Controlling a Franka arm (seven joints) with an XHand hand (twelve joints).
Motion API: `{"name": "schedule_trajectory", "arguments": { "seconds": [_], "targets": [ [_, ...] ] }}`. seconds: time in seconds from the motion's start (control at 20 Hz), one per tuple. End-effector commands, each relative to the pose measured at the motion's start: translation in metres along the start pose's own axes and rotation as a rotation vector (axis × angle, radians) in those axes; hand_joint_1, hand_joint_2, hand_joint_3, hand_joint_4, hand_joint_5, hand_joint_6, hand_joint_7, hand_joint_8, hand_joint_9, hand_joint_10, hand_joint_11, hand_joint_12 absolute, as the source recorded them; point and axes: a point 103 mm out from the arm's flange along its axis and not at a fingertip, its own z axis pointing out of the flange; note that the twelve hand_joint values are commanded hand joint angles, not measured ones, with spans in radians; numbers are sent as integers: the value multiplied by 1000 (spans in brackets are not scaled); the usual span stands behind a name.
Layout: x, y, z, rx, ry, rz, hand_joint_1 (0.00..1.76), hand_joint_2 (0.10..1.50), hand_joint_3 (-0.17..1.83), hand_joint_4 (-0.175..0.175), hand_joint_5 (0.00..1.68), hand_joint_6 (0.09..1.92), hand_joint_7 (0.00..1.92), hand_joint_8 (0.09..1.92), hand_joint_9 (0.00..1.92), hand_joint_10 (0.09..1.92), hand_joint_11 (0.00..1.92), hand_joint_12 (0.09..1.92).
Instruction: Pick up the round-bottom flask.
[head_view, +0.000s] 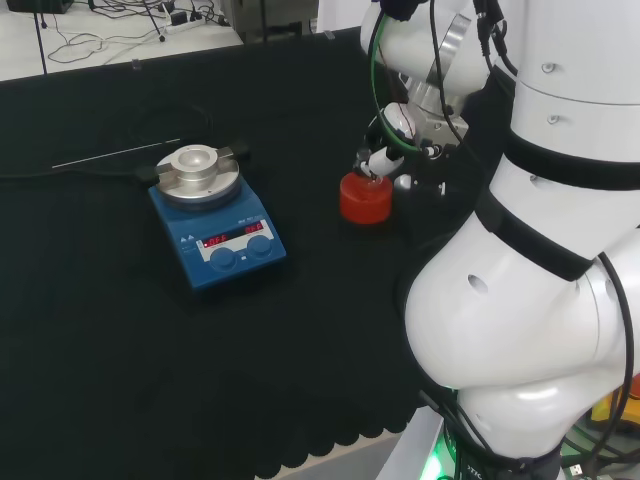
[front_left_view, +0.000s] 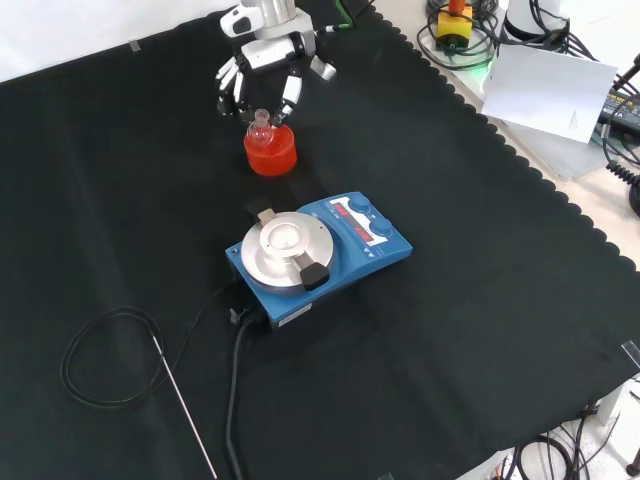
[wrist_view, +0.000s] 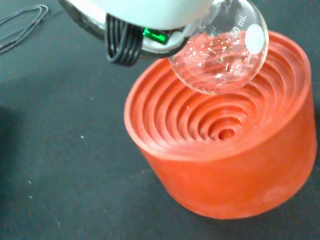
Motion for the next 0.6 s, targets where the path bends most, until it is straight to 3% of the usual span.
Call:
{"name": "schedule_trajectory", "arguments": {
  "seconds": [0.05, 0.6],
  "targets": [
    [11, -9, -22, 6, 25, 15, 1159, 660, 691, -16, 1236, 752, 563, 644, 769, 543, 408, 1316],
    [46, -21, -62, -20, 59, 3, 1158, 642, 738, -23, 1223, 797, 572, 649, 774, 543, 422, 1316]
  ]
}}
